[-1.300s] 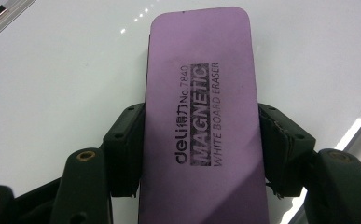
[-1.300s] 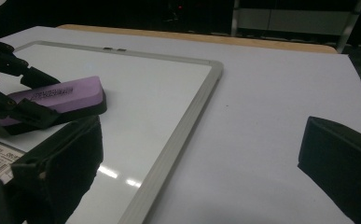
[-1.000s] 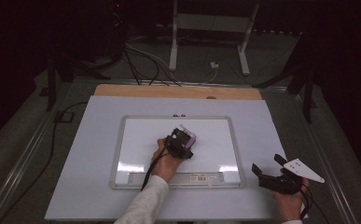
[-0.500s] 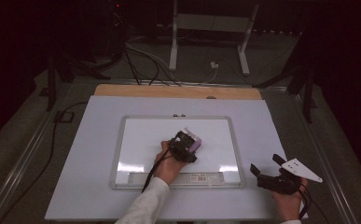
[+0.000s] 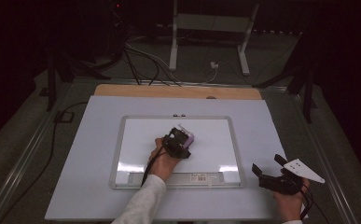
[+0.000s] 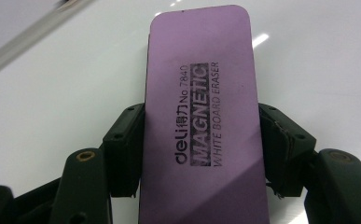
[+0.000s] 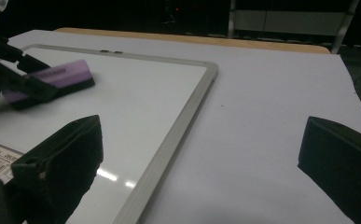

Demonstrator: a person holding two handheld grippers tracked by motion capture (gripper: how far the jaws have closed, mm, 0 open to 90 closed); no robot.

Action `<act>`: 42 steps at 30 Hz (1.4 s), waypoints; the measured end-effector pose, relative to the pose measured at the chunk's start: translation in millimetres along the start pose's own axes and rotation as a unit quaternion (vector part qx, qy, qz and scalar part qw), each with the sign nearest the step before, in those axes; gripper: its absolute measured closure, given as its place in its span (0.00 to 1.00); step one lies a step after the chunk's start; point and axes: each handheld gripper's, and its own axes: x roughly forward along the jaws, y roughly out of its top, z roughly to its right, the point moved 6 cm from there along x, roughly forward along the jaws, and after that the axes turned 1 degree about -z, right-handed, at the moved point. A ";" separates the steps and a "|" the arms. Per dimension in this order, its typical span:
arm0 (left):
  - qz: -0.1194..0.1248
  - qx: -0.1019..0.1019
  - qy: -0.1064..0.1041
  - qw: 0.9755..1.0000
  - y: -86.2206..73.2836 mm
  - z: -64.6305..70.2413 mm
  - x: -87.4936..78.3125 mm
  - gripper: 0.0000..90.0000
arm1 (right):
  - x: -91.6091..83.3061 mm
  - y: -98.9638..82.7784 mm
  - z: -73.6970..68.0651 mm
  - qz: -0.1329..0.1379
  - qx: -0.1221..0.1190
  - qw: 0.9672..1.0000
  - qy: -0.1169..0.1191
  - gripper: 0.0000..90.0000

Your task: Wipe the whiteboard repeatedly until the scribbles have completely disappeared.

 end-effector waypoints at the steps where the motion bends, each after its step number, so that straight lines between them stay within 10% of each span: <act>1: -0.002 -0.010 0.006 1.000 -1.4 -7.5 0.8 0.45 | 0.1 0.0 -0.1 0.000 0.000 1.000 0.000 0.00; 6: -0.005 -0.034 0.014 0.999 -5.0 -24.3 2.3 0.45 | 0.5 0.0 -0.9 0.000 -0.001 1.000 0.001 0.00; 10: 0.001 -0.010 0.002 1.000 -2.7 -13.1 1.4 0.45 | 1.7 -0.1 -1.4 -0.001 -0.001 1.000 0.001 0.00; 16: 0.011 0.040 -0.035 0.999 2.9 28.0 -4.0 0.45 | 2.8 -0.2 -3.5 -0.003 -0.004 1.000 0.003 0.00; 25: 0.029 0.114 -0.077 0.990 3.7 92.3 -17.2 0.45 | 2.8 -0.3 -3.4 -0.003 -0.005 1.000 0.003 0.00; 42: 0.011 0.022 -0.026 0.999 4.7 26.8 -2.2 0.45 | 1.1 -0.1 -1.4 -0.002 -0.002 1.000 0.001 0.00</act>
